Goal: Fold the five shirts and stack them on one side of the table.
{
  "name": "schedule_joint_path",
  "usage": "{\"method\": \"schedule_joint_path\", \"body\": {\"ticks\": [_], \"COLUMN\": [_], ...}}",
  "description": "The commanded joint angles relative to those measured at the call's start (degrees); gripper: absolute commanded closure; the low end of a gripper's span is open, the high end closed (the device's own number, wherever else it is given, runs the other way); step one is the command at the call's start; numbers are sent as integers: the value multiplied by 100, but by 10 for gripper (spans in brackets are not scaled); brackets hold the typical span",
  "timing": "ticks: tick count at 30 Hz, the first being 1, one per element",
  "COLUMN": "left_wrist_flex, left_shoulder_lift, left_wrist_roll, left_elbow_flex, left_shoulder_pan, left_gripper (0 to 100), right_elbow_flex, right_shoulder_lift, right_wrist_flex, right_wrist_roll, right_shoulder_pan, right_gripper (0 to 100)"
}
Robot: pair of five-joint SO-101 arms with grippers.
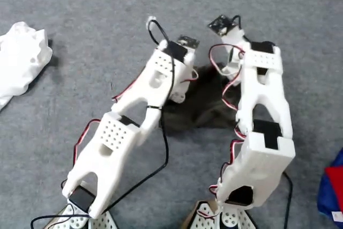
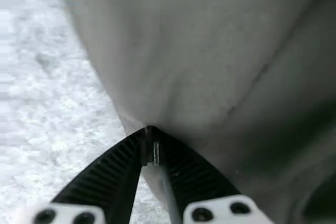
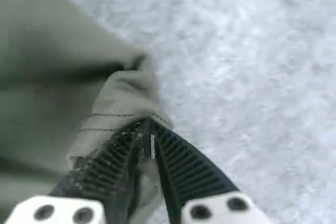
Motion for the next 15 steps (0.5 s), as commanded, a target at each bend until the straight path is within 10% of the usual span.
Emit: {"method": "schedule_joint_path", "body": {"ticks": [1, 15], "left_wrist_flex": [53, 53], "left_shoulder_lift": [48, 84], "left_wrist_roll": [-26, -26], "left_elbow_flex": [-35, -53], "left_shoulder_pan": [193, 334], "left_gripper": [981, 981], "right_elbow_flex": [-497, -1710], "right_shoulder_lift": [40, -259], "right_wrist_flex": [-88, 1345], "right_wrist_roll": [53, 53], "right_shoulder_pan": [198, 391], "right_gripper": [992, 992]}}
